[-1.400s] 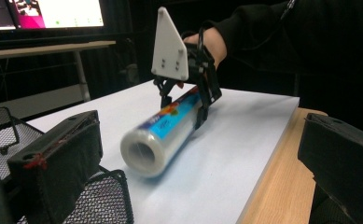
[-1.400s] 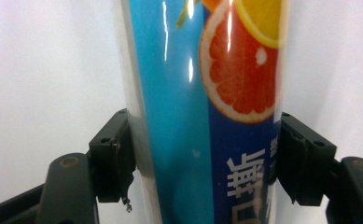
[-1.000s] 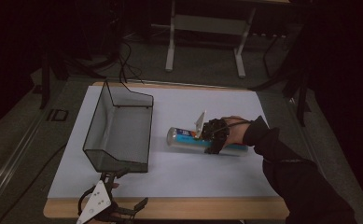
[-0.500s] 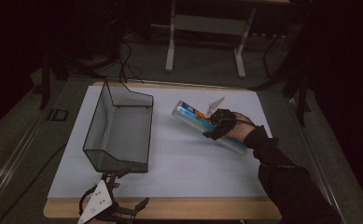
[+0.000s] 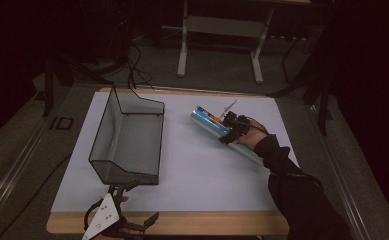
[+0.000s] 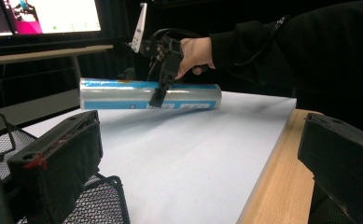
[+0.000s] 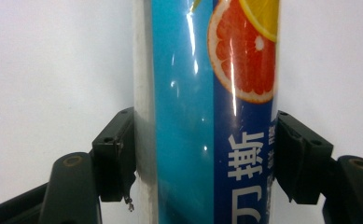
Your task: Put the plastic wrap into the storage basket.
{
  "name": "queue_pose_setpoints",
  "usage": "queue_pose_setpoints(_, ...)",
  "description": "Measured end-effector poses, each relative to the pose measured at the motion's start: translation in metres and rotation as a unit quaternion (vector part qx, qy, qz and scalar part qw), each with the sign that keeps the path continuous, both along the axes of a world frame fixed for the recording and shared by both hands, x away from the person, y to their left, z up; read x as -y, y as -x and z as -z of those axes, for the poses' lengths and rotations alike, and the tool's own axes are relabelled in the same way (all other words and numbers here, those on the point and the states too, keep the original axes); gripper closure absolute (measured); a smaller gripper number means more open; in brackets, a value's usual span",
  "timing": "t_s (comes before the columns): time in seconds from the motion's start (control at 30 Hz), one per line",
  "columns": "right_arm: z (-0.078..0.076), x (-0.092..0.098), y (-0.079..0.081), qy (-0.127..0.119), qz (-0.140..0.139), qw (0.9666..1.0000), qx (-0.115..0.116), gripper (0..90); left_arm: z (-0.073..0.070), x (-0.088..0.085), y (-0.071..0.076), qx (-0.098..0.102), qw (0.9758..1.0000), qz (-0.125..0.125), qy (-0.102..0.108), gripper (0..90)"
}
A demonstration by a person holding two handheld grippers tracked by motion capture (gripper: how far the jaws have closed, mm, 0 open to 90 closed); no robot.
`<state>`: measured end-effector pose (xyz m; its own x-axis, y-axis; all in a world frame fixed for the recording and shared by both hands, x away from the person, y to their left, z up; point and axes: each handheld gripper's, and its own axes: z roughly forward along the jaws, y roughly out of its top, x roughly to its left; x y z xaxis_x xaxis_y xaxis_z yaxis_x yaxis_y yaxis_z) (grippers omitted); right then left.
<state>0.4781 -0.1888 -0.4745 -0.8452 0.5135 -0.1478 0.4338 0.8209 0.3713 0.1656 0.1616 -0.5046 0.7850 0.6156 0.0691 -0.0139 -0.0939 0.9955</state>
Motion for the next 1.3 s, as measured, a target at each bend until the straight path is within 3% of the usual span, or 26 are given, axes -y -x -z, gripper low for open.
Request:
queue_pose_setpoints(0.17,0.009,-0.001,-0.003,0.011,0.023,0.9996,-0.014,31.7,0.000,0.001,0.000,0.001,1.0000,0.003,-0.004,0.4)
queue_pose_setpoints(0.5,0.025,0.001,-0.009,0.015,0.025,0.9992,-0.027,31.6,0.000,0.002,0.001,0.001,1.0000,0.006,-0.006,0.4)
queue_pose_setpoints(1.03,0.026,0.003,-0.010,0.008,0.026,0.9993,-0.027,30.7,0.001,0.003,0.001,0.002,0.9999,0.010,-0.009,0.4)
queue_pose_setpoints(1.23,0.028,0.003,-0.007,0.024,0.009,0.9990,-0.036,11.4,0.001,0.003,0.001,0.001,0.9999,0.010,-0.009,0.4)
queue_pose_setpoints(1.3,0.026,0.004,-0.006,0.037,-0.003,0.9983,-0.045,13.1,0.000,0.003,0.001,0.001,0.9999,0.010,-0.009,0.4)
